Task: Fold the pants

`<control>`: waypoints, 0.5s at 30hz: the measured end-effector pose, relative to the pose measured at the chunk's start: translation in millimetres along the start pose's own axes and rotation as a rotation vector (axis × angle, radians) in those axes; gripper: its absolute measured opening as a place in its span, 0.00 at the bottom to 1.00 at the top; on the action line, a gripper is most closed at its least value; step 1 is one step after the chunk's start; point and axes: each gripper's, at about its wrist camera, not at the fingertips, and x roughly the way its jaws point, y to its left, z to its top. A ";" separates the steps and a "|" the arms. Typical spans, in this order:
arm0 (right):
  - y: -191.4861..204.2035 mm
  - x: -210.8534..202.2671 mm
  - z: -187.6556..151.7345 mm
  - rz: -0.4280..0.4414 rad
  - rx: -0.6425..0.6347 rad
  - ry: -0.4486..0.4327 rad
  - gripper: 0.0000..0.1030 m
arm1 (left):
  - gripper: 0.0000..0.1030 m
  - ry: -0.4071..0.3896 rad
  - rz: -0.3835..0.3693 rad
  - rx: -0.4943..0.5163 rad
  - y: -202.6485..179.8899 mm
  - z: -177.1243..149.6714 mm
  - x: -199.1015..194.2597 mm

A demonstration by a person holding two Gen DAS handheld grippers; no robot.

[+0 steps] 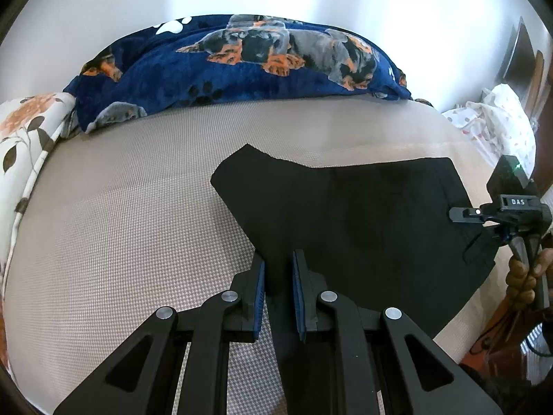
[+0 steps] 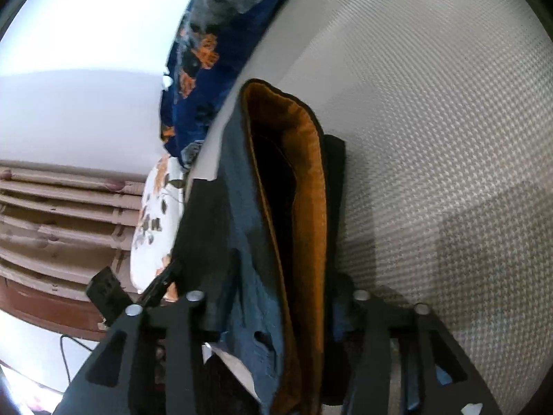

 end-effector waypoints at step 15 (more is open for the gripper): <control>31.1 18.1 3.3 0.113 -0.044 -0.006 0.23 | 0.14 -0.022 -0.081 -0.110 20.6 6.3 1.4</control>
